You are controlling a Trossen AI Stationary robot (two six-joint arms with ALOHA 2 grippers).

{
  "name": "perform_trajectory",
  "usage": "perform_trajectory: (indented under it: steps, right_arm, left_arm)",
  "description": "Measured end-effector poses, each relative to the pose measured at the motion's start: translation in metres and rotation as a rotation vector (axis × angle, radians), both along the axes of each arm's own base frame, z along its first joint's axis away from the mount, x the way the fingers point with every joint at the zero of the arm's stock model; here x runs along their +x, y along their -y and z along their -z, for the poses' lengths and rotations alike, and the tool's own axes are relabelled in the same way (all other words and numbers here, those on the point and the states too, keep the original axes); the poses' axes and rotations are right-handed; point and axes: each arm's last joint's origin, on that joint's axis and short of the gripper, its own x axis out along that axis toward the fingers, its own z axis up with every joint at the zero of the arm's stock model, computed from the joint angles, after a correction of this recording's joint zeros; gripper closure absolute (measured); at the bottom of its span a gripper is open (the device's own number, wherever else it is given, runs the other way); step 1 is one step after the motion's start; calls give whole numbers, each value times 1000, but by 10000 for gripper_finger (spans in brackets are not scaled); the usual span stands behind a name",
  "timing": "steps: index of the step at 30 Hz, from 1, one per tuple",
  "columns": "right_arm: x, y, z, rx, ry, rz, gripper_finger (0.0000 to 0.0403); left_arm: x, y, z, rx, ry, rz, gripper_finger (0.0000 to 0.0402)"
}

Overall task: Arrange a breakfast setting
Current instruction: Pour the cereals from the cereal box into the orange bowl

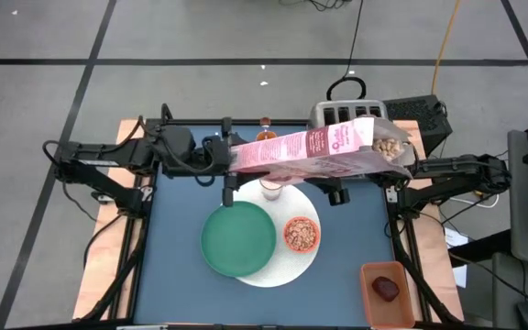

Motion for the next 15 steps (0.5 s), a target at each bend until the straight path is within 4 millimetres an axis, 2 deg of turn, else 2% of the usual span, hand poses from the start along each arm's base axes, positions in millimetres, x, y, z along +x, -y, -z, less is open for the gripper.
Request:
perform_trajectory:
  steps: [8, 15]
  right_arm:
    - [0, 0, 0, 7, -7, 6, 246]
    - [0, 1, 1, 51, -21, -15, 250]
  left_arm:
    - [0, 0, 1, -23, -9, -19, 167]
    - [0, 0, 2, -54, -13, -33, 167]
